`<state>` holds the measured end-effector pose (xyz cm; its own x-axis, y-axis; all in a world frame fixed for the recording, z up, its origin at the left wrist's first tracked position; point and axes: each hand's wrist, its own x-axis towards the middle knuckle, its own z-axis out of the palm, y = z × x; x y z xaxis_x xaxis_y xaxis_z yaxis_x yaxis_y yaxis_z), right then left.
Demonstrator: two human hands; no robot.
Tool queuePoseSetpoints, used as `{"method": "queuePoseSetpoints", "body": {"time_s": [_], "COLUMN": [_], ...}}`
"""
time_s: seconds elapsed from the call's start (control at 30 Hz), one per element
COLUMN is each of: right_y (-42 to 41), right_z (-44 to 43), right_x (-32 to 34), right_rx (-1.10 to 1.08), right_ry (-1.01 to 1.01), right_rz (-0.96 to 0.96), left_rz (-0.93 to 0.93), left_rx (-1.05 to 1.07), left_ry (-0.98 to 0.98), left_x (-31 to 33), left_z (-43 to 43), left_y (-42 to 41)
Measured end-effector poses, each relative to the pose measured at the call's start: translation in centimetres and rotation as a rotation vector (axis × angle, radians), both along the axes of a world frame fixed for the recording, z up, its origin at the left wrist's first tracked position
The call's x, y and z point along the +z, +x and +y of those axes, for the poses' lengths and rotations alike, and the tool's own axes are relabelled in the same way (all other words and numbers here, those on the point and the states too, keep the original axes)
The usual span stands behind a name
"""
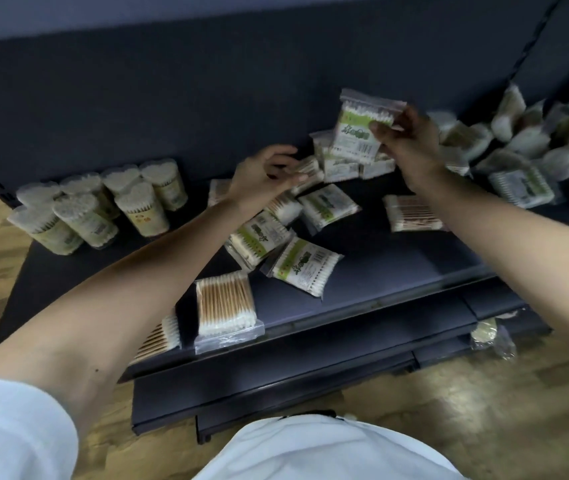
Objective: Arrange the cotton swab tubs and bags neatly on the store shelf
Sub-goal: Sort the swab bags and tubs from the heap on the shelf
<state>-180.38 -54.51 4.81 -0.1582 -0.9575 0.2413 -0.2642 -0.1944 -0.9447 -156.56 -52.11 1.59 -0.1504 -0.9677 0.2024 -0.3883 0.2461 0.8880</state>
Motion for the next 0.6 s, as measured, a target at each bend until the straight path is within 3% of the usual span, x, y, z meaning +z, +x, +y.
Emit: {"method": "queuePoseSetpoints", "body": {"time_s": [0.13,0.23,0.4,0.6], "right_y": [-3.5,-5.0,-5.8,-7.1], "right_z": [-0.1,-0.3,-1.6,-3.6], "right_x": [-0.9,-2.3,-4.3,-4.4], "right_rx": [-0.088,-0.106,-0.059,-0.086], "right_ry": [0.027,0.047,0.085,0.051], "right_rz": [0.196,0.338,0.374,0.611], "left_rz": [-0.306,-0.431,-0.718,-0.776], "left_rx": [-0.136,-0.176,-0.195,-0.218], "left_ry": [0.008,0.015,0.004,0.052], "left_x": [-1.5,-2.0,-1.2,-1.4], "left_z": [-1.2,-2.1,-2.8,-3.2], "left_y": [-2.9,-3.9,-5.1,-6.9]}}
